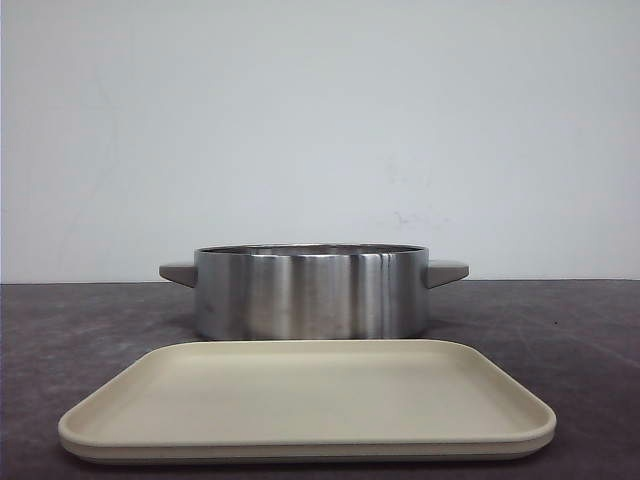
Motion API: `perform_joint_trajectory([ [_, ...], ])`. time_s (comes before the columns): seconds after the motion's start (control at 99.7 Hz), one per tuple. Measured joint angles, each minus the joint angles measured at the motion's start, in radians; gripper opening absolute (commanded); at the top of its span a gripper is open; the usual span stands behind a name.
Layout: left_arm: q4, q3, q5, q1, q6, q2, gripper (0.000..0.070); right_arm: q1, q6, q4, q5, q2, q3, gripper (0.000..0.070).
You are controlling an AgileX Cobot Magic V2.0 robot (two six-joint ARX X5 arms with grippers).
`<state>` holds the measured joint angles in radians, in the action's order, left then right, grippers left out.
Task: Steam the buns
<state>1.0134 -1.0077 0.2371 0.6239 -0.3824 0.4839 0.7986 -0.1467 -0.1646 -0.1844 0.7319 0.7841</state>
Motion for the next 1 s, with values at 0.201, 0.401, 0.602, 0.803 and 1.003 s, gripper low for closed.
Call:
perform_joint_trajectory([
  [0.201,0.0,0.0,0.0,0.0,0.0,0.0,0.0,0.0,0.0,0.0,0.0,0.0,0.0,0.0015],
  [0.401,0.0,0.0,0.0,0.0,0.0,0.0,0.0,-0.031,0.0,-0.037,0.002,-0.049,0.0,0.0015],
  [0.602,0.0,0.0,0.0,0.0,0.0,0.0,0.0,-0.212,0.003,-0.032,-0.002,-0.205,-0.106,0.0015],
  [0.803,0.0,0.0,0.0,0.0,0.0,0.0,0.0,-0.452,0.041,0.219,0.085,-0.36,-0.385,0.0015],
  [1.003,0.0,0.0,0.0,0.0,-0.002,0.0,0.0,-0.58,0.047,0.259,0.113,-0.514,-0.618,0.0013],
])
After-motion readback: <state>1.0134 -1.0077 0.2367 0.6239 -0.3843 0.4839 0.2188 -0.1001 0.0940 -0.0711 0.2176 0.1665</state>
